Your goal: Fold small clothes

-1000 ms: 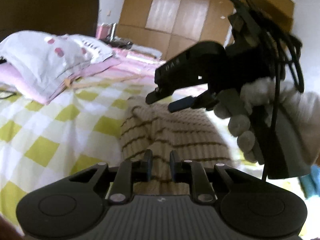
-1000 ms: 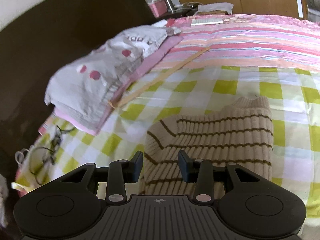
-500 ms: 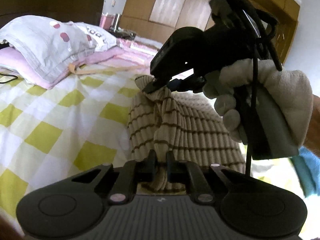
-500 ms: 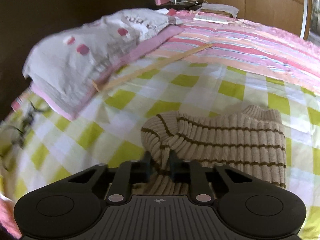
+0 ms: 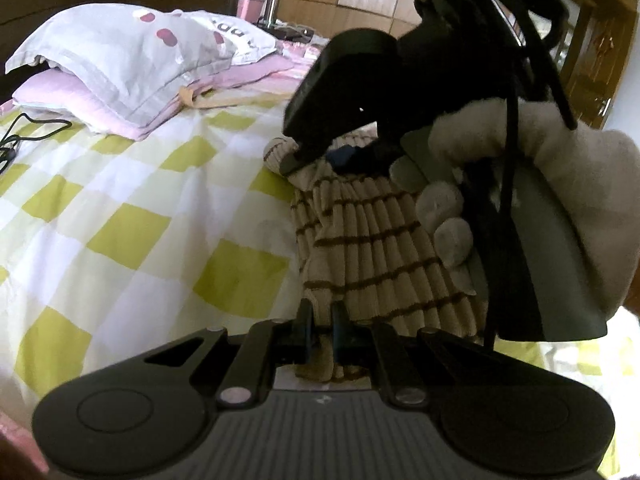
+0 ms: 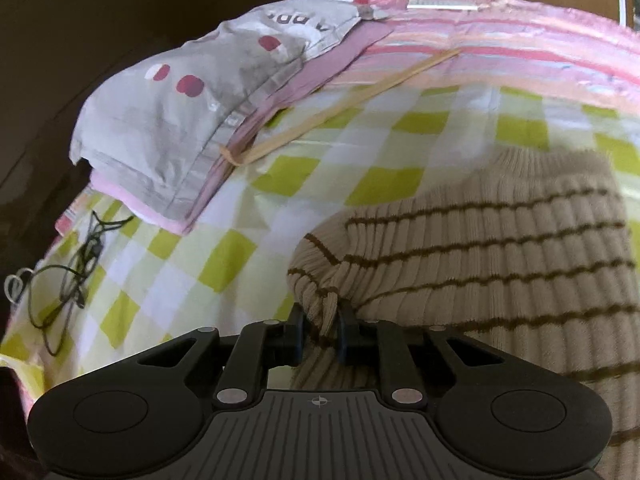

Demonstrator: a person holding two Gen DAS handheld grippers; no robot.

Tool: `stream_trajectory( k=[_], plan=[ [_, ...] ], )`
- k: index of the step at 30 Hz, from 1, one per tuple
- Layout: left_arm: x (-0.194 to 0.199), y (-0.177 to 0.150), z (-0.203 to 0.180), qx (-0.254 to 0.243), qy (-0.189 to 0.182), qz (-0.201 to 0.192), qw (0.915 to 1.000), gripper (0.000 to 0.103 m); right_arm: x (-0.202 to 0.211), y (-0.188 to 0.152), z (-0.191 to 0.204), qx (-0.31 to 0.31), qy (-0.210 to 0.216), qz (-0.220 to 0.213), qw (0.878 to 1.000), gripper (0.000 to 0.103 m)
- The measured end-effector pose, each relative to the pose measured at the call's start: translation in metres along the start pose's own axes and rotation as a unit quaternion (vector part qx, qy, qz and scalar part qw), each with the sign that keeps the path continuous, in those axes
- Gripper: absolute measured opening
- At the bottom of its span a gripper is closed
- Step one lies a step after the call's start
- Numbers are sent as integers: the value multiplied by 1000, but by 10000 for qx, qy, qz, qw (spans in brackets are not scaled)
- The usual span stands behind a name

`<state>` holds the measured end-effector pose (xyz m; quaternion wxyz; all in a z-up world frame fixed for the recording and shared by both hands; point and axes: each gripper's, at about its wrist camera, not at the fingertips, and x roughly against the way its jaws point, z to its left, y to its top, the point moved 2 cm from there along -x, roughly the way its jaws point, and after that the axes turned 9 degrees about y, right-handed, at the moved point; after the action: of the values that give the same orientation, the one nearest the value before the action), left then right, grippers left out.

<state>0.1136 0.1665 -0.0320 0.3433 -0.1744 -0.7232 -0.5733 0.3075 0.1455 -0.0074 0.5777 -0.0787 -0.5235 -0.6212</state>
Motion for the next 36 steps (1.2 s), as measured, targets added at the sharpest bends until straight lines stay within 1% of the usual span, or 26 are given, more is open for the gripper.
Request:
stream_trajectory(
  k=[1,4,5,8,10,12,14,16,18,20,22,24,25,27,28,29,30,33,36],
  plan=[
    [-1,-1,0,4,17,21,10000,16,-2,0,1,19,27,9,10000,22],
    [0,-1,3,98,-35,16,9999,16,-3,0,4,93,87,84,9999,24],
    [1,0,4,160,-76,14,9998,16,0,0,4,37,129,77,9999,28],
    [5,2,8,310,-119,-30,9994,16,22,3,2,-125,344,-80,9993,28],
    [12,5,9,350,-81,-173,9992,17,41,4,2,-74,401,-227,9989,29],
    [22,8,9,345,-62,-368,9987,16,63,3,1,57,366,-373,9986,29],
    [31,16,5,274,-63,-600,9978,16,85,1,-3,210,238,-522,9981,32],
    [36,26,-1,191,-107,-790,9966,16,107,-4,-11,267,160,-644,9974,33],
    [33,38,-7,99,-160,-880,9959,16,122,-9,-20,275,81,-698,9971,34],
    [24,52,-13,8,-219,-932,9954,16,131,-17,-30,315,-47,-706,9970,39],
    [7,61,-15,43,-264,-870,9958,16,138,-27,-40,378,-262,-686,9966,42],
    [-12,66,-15,119,-292,-719,9969,16,141,-38,-49,430,-459,-660,9958,45],
    [-17,63,-14,113,-233,-626,9977,16,140,-42,-53,448,-556,-639,9954,48],
    [-33,58,-12,-14,17,-408,9992,17,135,-49,-62,403,-669,-566,9953,51],
    [-38,55,-11,-88,137,-350,9993,17,133,-53,-67,320,-638,-541,9960,54],
    [-39,50,-9,-142,216,-322,9991,23,131,-55,-71,235,-590,-520,9966,56],
    [-40,47,-6,-163,272,-287,9991,23,130,-57,-75,159,-538,-507,9971,58],
    [-44,46,4,74,193,-172,9996,25,130,-61,-83,-21,-351,-571,9977,61],
    [-37,49,5,159,84,-272,9995,25,132,-73,-91,-321,-83,-519,9981,63]
  ],
)
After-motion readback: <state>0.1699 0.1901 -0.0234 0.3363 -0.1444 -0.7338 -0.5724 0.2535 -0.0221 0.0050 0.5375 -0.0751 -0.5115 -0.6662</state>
